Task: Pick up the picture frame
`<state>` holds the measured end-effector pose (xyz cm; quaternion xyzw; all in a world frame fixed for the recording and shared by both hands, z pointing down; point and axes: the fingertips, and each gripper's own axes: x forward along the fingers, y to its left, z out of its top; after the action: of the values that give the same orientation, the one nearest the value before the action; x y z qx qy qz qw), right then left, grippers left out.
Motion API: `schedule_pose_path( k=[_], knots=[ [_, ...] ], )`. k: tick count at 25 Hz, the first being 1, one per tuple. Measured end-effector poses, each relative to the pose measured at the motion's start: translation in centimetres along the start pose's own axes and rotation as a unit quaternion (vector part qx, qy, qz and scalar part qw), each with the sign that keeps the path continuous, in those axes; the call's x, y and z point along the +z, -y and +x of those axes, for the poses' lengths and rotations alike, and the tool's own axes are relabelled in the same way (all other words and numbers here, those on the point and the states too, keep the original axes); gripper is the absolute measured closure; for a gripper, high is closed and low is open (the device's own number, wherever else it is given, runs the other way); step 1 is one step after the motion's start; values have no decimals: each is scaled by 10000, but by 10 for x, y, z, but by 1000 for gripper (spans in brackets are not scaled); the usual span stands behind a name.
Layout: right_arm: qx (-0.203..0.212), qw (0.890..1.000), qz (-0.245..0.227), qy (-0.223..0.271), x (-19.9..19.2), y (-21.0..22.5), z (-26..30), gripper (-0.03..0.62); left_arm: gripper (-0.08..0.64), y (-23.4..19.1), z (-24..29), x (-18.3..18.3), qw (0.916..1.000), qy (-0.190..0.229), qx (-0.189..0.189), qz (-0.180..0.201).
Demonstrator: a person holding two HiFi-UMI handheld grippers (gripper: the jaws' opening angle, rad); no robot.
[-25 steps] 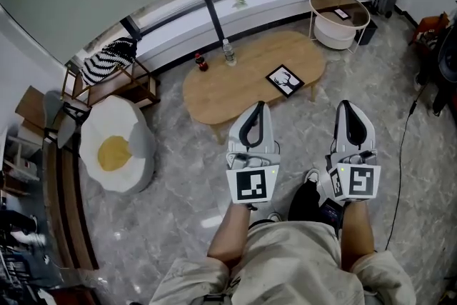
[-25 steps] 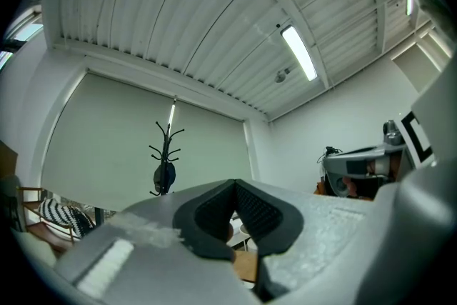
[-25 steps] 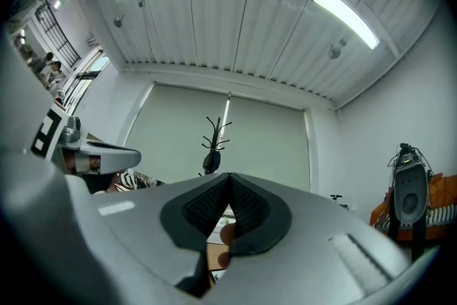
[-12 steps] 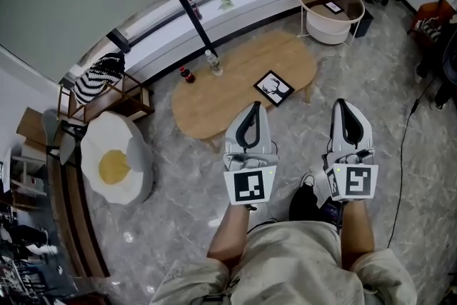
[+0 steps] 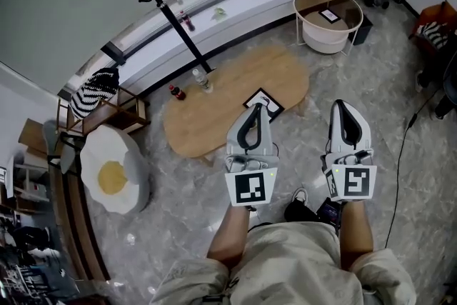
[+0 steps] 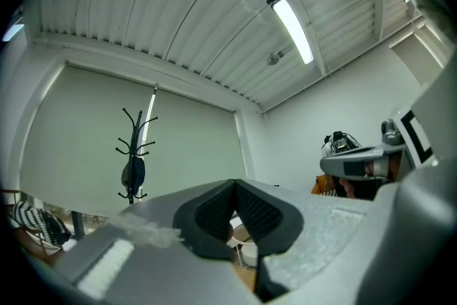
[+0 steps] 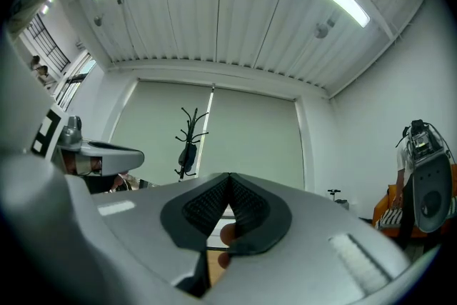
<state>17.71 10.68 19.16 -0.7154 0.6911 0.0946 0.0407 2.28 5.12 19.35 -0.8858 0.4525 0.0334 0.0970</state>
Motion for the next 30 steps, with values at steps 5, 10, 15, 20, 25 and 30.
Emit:
schedule_pose_path(
  k=[5,10,15,20,25,30],
  knots=[
    [-10,9999,109,110,-1,41,29,591,555,17,44,-1,9999,15,64,85],
    [51,9998,44,179,-4,51,55,591,555,14,67,-5,9998,11,140,110],
    [67,9999,34,129,-18,47,85,591,555,-7,91,-18,9999,1,154,21],
    [19,9999,-103,116,-20,39,124,591,555,-33,122,-26,10000,55,68,-38],
    [-28,9997,-183,133,-19,26,164,591,555,-68,149,-30,9999,110,30,-94],
    [-78,9996,-238,142,-22,12,198,591,555,-98,172,-34,9998,204,-61,-34]
  ],
)
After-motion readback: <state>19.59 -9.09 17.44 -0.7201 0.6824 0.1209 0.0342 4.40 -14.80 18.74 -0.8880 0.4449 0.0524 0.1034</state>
